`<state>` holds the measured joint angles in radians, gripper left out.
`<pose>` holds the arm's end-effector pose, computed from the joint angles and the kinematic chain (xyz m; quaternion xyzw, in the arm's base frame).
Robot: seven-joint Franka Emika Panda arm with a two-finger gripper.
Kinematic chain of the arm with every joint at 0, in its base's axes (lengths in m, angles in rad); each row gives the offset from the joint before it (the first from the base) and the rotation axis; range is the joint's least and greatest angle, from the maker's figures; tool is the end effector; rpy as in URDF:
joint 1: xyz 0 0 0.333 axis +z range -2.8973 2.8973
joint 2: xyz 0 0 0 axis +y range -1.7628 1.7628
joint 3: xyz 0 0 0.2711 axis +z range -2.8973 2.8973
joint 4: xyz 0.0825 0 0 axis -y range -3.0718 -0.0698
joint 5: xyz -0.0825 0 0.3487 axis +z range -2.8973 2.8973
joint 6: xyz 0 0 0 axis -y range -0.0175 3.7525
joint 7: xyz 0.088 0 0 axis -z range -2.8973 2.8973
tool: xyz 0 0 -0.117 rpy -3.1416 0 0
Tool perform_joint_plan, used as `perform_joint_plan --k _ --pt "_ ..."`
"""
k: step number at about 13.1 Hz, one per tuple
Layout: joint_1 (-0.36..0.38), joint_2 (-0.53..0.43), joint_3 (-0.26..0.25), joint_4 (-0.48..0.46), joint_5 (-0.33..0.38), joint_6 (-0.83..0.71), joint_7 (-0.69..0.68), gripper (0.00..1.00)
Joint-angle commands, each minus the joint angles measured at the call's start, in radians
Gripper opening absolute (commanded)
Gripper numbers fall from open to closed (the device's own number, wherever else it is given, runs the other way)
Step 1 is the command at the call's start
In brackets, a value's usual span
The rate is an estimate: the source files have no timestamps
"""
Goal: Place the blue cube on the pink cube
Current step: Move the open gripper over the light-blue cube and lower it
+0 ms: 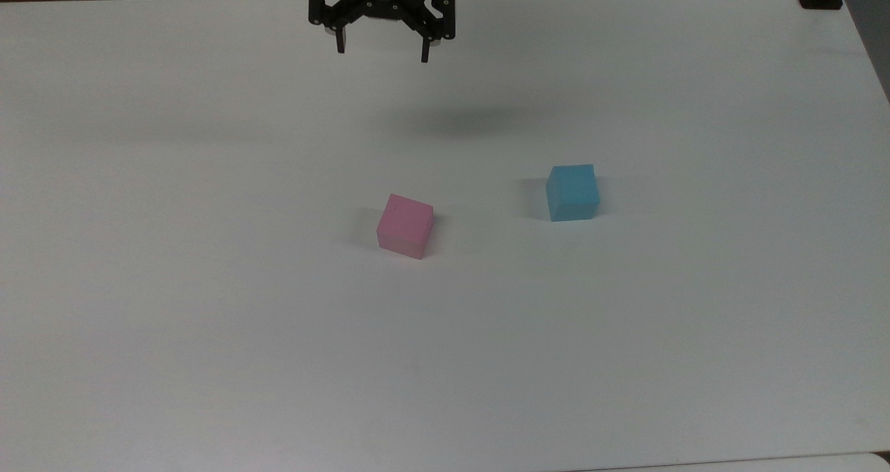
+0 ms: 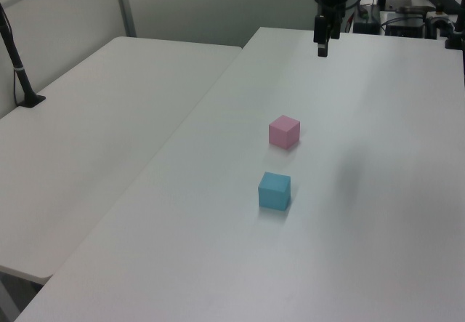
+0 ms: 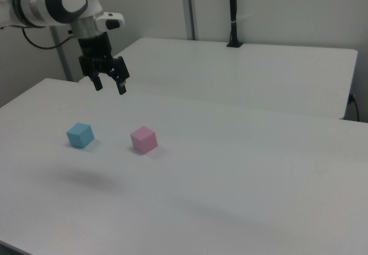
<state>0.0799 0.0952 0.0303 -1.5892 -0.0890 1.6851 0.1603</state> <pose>0.5496 0.0507 0.5209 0.9989 -0.0200 0.0061 0.0423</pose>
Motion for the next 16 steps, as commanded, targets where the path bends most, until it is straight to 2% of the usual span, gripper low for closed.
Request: perform_joint_plan --k 1,11,13,14,16 --pt "-0.037 -0.023 -0.001 -0.011 0.017 -0.025 0.001 1.00" --pt "-0.040 -0.002 0.002 -0.011 0.025 -0.012 0.002 1.00" --pt "-0.013 0.021 0.013 0.000 0.069 -0.012 0.007 1.00" --pt "0.039 0.040 0.013 0.008 0.099 -0.010 0.015 1.00" --pt "0.101 0.069 0.013 0.011 0.104 0.010 0.074 1.00"
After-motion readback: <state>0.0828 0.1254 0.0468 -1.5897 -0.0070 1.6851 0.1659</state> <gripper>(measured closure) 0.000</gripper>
